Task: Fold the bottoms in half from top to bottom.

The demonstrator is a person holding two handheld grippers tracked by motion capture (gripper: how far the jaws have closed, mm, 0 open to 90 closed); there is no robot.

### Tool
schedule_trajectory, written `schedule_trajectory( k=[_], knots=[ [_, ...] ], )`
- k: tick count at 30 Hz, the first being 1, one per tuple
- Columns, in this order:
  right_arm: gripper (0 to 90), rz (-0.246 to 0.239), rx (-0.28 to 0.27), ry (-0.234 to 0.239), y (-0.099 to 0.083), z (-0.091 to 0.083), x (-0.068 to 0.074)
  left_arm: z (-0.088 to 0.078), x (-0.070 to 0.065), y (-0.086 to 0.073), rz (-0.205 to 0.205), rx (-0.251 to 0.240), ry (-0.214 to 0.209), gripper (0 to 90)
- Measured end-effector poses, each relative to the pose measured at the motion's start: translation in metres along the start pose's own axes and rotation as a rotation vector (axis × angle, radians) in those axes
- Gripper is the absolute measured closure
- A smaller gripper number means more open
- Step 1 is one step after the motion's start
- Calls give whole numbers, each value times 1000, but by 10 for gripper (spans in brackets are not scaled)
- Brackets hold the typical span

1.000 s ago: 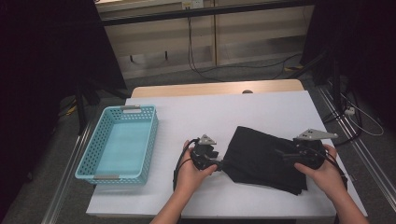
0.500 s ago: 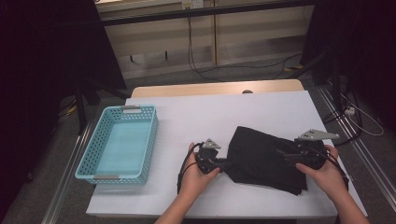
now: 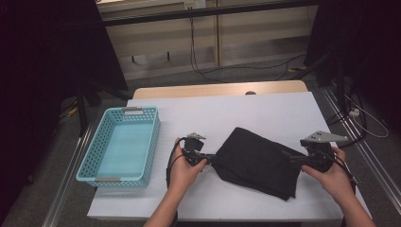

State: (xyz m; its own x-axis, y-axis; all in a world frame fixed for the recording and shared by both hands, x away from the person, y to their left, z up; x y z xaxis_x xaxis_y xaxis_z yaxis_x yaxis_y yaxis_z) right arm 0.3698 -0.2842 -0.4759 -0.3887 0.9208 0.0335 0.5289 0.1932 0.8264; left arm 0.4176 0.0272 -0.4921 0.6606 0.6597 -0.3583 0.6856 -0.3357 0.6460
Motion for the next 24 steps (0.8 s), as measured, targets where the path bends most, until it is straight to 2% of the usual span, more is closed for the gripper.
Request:
schedule_trajectory(
  k=[3, 9, 10, 13, 15, 16, 17, 19, 21, 22, 24],
  knots=[
    [174, 0, -2, 6, 0, 0, 2, -7, 18, 3, -15, -14, 54, 832],
    [174, -9, 0, 18, 0, 1, 8, -20, 45, 10, -12, -40, 138, 833],
    [174, -11, 0, 18, 0, 1, 8, -23, 50, 11, -20, -49, 156, 833],
    [173, -12, -2, 20, 0, 1, 9, -23, 56, 12, -61, -72, 168, 822],
    [172, -13, 1, 29, 0, 2, 11, -22, 58, 11, -65, -84, 191, 747],
    [171, -14, 3, 33, 0, 3, 11, -23, 60, 11, -64, -87, 223, 635],
    [172, -15, 7, 37, -1, 3, 12, -24, 59, 11, -82, -85, 217, 530],
    [172, -18, 11, 40, -1, 4, 14, -28, 55, 10, -110, -92, 192, 454],
    [172, -21, 14, 45, -2, 4, 15, -29, 53, 7, -103, -73, 196, 389],
    [171, -24, 14, 47, -2, 5, 15, -28, 51, 5, -104, -71, 186, 382],
    [171, -24, 19, 52, -2, 6, 17, -26, 50, 0, -103, -57, 195, 377]
  ],
)
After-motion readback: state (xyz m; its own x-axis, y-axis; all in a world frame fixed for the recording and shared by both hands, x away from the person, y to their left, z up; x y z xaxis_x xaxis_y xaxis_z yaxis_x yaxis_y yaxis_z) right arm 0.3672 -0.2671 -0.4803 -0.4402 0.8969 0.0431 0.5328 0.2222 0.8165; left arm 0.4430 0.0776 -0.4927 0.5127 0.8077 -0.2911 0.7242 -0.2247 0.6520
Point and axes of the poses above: each handheld gripper's, and its own axes: z roughly forward along the jaws, y roughly out of its top, x roughly to its left, the point moved 8 cm from there along z, roughly forward along the jaws, and after that the axes turned 3 degrees about -x, right-handed, at the moved point
